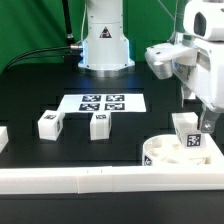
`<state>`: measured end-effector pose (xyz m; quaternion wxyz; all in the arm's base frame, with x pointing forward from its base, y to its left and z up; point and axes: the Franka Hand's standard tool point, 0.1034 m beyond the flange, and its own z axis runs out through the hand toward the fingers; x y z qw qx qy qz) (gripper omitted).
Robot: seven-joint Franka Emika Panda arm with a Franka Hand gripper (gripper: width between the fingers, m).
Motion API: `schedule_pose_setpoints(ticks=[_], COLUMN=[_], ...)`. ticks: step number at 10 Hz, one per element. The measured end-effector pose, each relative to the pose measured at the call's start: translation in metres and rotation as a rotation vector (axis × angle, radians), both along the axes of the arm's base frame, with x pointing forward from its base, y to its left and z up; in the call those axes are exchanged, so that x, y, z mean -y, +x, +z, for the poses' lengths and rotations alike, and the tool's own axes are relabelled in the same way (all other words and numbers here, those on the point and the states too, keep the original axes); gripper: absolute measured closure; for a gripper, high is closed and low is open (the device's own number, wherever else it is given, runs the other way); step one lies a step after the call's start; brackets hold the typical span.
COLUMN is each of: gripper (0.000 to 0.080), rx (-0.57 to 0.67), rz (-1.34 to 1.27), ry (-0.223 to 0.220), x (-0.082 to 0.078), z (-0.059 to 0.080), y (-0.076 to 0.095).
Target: Assemble stool
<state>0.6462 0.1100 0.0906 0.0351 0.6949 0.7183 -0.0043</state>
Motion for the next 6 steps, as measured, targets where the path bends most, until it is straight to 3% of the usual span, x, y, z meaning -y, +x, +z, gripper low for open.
schedule_pose_setpoints(ticks=[4,5,6], gripper=[0.015,0.0263,0.0451], rx=[-0.008,-0.01,-0.013], rz=[-0.004,-0.006,-0.008], ry=[-0.002,-0.002,-0.002], x=[0.0018,0.0033,0.0047], z=[-0.0052,-0.0069,-0.0091], y=[-0.0018,-0.0021,-0.0028])
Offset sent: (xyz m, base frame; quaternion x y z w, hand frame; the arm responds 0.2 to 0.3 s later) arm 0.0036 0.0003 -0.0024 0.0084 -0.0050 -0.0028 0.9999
